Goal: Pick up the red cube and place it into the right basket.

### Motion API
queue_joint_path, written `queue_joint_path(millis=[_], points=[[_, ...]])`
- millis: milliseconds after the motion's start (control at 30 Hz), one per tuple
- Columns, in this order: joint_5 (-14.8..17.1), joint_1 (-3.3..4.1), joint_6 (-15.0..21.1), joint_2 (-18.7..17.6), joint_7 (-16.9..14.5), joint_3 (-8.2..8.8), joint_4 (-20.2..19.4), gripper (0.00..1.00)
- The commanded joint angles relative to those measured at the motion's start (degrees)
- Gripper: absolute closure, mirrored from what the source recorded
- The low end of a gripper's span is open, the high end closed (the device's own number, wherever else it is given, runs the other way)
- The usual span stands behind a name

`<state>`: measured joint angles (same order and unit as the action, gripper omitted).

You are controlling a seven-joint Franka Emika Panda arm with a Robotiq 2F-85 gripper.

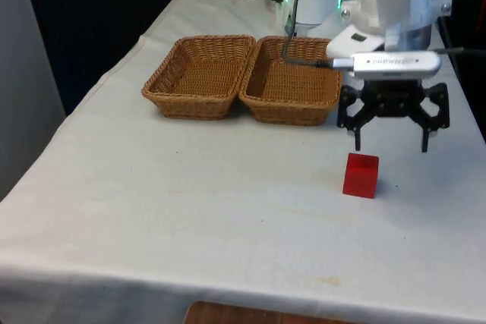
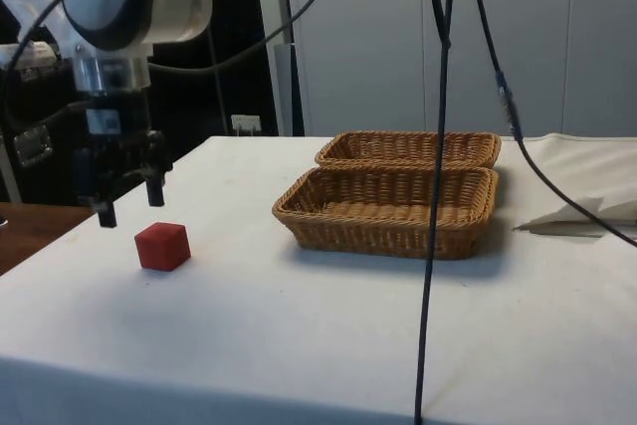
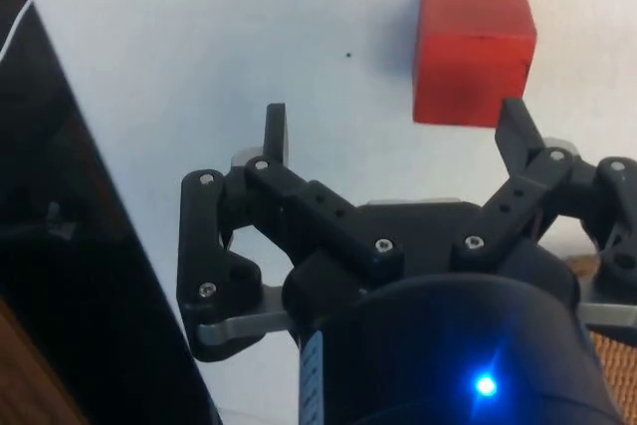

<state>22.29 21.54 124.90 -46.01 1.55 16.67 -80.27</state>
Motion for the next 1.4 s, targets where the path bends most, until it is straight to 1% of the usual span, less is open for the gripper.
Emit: queue_joint_path(millis=[0,200,233,267,367,467,500,533,600,733,800,833,867,1067,1100,1133,1267,1333,1367], points=[[-0.3,0.34,-0.6,0.7,0.5,0.23,-0.1,0.00],[-0.2,0.46,0.0,0.5,0.2,-0.17,-0.9,0.00],[-0.2,0.34,-0.6,0.6,0.2,-0.23,-0.6,0.00],[-0.2,0.46,0.2,0.5,0.1,-0.23,-1.1,0.00],[-0.4,0.46,0.3,0.5,-0.4,-0.17,-1.8,0.00],[-0.6,0.23,-0.1,0.6,-1.0,0.06,-2.1,0.00],[-0.6,0.11,-0.3,0.7,-1.4,0.40,-2.3,0.00],[-0.3,0.17,-0.2,0.5,-1.3,0.34,-1.9,0.00],[-0.5,0.06,-0.3,0.7,-1.8,0.57,-2.3,0.00],[-0.3,-0.40,-0.6,0.5,-3.1,1.09,-2.5,0.00],[-0.2,-0.29,-0.3,0.1,-3.0,1.03,-2.3,0.00],[-0.3,-0.40,-0.4,0.3,-3.1,1.09,-2.5,0.00],[-0.2,-0.23,-0.2,-0.1,-2.9,0.97,-2.3,0.00],[-0.1,-0.29,0.7,-1.8,-2.2,0.34,-1.4,0.00],[-0.3,-0.23,0.3,-0.8,-2.6,0.57,-2.1,0.00],[-0.1,-0.29,0.9,-2.1,-2.1,0.23,-1.1,0.00],[-0.1,-0.17,1.3,-3.3,-1.8,0.06,-0.5,0.00],[-0.2,0.06,1.4,-3.8,-1.7,0.11,-0.2,0.00],[-0.3,-0.11,1.0,-3.5,-1.9,0.17,-0.3,0.00]])
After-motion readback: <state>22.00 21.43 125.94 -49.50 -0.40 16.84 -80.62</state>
